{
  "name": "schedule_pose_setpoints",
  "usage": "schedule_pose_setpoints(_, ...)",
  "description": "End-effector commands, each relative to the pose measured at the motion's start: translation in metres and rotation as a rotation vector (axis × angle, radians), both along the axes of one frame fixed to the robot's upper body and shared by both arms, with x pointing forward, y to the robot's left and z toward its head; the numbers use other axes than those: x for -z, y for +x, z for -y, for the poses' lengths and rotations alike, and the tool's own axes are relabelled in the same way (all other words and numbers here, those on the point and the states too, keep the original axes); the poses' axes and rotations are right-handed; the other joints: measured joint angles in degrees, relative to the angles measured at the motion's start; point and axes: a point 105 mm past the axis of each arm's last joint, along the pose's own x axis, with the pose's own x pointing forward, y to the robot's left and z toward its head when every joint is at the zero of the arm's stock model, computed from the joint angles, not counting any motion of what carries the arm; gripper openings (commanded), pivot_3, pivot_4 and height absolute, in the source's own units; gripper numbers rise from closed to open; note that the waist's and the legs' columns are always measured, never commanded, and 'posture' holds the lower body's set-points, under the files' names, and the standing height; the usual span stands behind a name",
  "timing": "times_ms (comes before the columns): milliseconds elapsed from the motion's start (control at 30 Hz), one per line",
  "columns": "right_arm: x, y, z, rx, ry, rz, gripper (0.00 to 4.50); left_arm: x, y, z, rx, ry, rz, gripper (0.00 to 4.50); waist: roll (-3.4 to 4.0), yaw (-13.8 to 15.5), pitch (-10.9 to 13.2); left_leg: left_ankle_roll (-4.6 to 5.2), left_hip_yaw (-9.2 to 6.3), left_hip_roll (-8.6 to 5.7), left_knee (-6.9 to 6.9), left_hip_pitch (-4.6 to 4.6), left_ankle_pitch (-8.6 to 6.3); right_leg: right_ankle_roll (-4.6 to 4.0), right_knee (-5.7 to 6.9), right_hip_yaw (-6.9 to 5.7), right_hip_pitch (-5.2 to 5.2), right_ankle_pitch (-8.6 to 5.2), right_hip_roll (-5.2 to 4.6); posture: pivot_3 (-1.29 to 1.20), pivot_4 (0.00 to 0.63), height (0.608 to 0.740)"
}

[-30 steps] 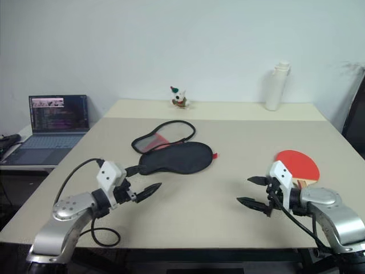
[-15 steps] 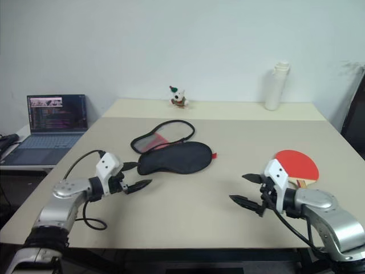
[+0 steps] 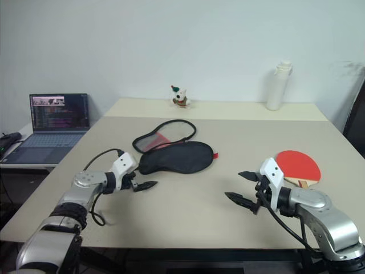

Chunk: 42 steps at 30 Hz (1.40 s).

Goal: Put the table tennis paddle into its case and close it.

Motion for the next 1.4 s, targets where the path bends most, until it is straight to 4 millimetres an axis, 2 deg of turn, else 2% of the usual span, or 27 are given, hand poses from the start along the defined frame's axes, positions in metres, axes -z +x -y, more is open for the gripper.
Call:
schedule_pose_setpoints(33,-0.012,-0.003,-0.004,-0.015,0.008,0.066,4.50,0.002,0.007,0.003,-0.024,0.031,0.002,3.90,-0.01,0.1,0.0,0.00,0.00,0.00,0.03,0.01,0.00,0.00,0.02,-0.01,0.02,0.00,0.00,0.00,0.150,0.740)
schedule_pose_setpoints(267,-0.013,-0.002,-0.001,0.001,0.014,0.071,4.50,0.004,0.009,0.008,-0.018,0.032,-0.013,1.39,-0.03,0.0,0.0,0.05,0.00,0.00,0.07,0.15,0.04,0.03,0.11,-0.01,0.13,0.02,0.01,0.00,0.150,0.740)
schedule_pose_setpoints(367,-0.014,-0.001,0.000,0.010,0.013,0.072,4.50,0.006,0.004,0.014,0.030,-0.004,-0.045,0.27,-0.03,-0.1,0.0,0.05,0.00,0.01,0.06,0.14,0.04,0.02,0.09,-0.01,0.13,0.02,0.02,0.00,0.150,0.740)
schedule_pose_setpoints(400,-0.014,-0.002,0.001,0.012,0.012,0.073,4.50,0.006,0.003,0.016,0.046,-0.015,-0.051,0.02,-0.03,-0.1,0.0,0.05,0.00,0.01,0.05,0.13,0.04,0.02,0.07,0.00,0.12,0.02,0.02,0.00,0.150,0.740)
schedule_pose_setpoints(533,-0.015,-0.002,0.007,0.035,0.008,0.075,4.50,0.001,-0.011,0.047,0.192,-0.104,-0.070,0.02,-0.02,0.0,0.0,0.05,0.00,0.00,0.01,0.02,0.03,0.03,-0.03,0.02,0.07,0.02,-0.03,0.00,0.150,0.740)
schedule_pose_setpoints(600,-0.016,-0.003,0.010,0.047,0.008,0.073,4.50,-0.003,-0.024,0.070,0.237,-0.174,-0.098,0.02,-0.02,0.0,0.0,0.04,0.00,-0.04,-0.01,-0.02,0.03,0.00,-0.05,0.05,0.05,0.04,-0.13,0.00,0.150,0.740)
schedule_pose_setpoints(800,-0.011,-0.010,0.012,0.036,-0.002,0.042,4.50,-0.019,-0.057,0.126,0.178,-0.414,-0.229,0.02,-0.04,0.1,0.0,0.03,-0.19,-0.16,0.04,-0.09,0.02,0.14,-0.03,0.09,0.08,-0.04,-0.34,0.00,0.150,0.740)
schedule_pose_setpoints(933,-0.010,-0.011,0.015,0.033,-0.013,0.033,4.50,-0.029,-0.060,0.153,0.130,-0.497,-0.261,0.02,-0.04,-0.1,0.0,0.04,-0.20,-0.11,0.07,0.05,0.04,0.15,0.02,0.08,0.16,-0.04,-0.19,0.00,0.150,0.740)
schedule_pose_setpoints(1067,-0.010,-0.010,0.016,0.034,-0.016,0.031,4.50,-0.020,-0.056,0.164,0.085,-0.485,-0.291,0.02,-0.04,-0.3,0.0,0.05,-0.16,-0.08,0.06,0.14,0.04,0.14,0.03,0.05,0.19,-0.04,-0.01,0.00,0.150,0.740)
schedule_pose_setpoints(1300,-0.009,-0.011,0.016,0.042,-0.014,0.028,4.50,-0.011,-0.055,0.169,0.091,-0.441,-0.293,0.02,-0.04,-0.2,0.0,0.05,-0.20,-0.07,-0.02,0.10,0.04,0.12,-0.03,0.08,0.16,-0.05,0.05,0.00,0.150,0.740)
schedule_pose_setpoints(1400,-0.008,-0.011,0.016,0.043,-0.011,0.027,4.50,-0.014,-0.054,0.172,0.107,-0.458,-0.287,0.66,-0.04,-0.2,0.0,0.05,-0.17,-0.06,-0.01,0.09,0.04,0.12,-0.03,0.08,0.16,-0.05,-0.02,0.00,0.150,0.740)
